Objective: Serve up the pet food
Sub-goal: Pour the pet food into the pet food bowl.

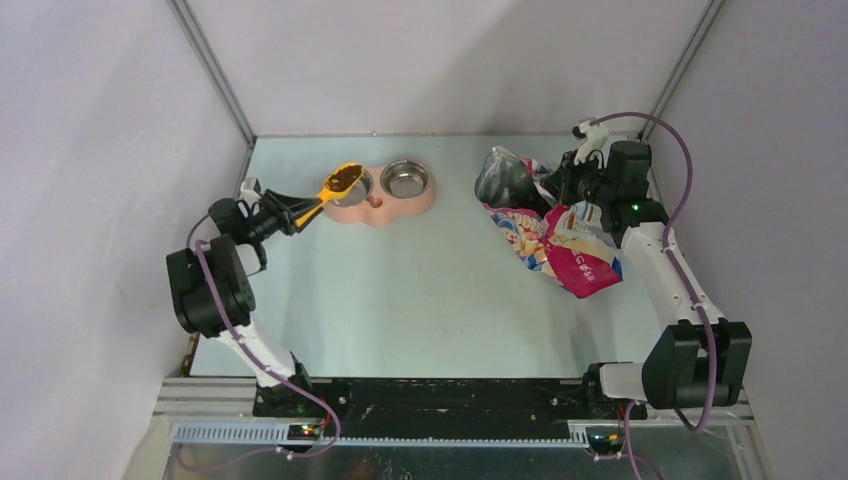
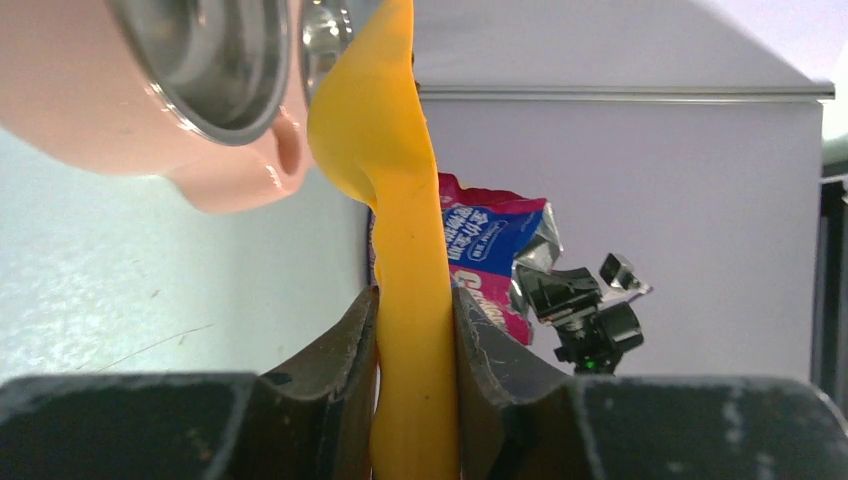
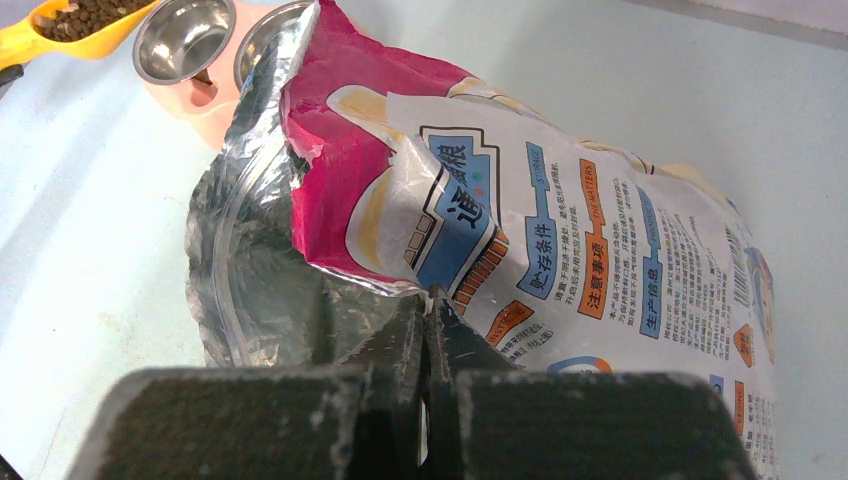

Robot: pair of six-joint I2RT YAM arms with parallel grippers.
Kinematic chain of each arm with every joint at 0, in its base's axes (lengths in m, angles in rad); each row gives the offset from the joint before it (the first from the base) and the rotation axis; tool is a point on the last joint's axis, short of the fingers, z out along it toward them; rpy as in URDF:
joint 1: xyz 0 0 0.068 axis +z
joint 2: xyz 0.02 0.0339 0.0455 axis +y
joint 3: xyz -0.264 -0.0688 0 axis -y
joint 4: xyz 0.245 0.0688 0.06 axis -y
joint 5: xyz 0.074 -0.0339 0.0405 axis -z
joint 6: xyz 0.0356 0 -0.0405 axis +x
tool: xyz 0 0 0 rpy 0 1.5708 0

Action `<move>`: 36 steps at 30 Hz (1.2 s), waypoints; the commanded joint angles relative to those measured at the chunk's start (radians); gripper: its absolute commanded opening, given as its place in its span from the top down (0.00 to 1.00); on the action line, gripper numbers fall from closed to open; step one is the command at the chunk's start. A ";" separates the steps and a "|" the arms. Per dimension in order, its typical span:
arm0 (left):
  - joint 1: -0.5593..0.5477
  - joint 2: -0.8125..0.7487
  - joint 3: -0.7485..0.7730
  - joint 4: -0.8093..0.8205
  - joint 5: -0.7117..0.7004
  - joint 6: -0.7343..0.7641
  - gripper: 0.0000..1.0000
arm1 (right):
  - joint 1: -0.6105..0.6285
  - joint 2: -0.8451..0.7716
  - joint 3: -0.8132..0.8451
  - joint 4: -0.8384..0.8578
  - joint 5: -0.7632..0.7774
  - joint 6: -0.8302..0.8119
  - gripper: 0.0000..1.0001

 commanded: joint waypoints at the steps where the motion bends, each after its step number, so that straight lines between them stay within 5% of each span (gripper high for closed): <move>1: 0.021 -0.074 0.025 -0.210 -0.031 0.207 1.00 | -0.022 0.003 0.004 -0.021 0.061 -0.005 1.00; 36: -0.011 -0.036 0.455 -1.237 -0.284 0.754 1.00 | -0.022 -0.010 0.004 -0.024 0.043 -0.002 1.00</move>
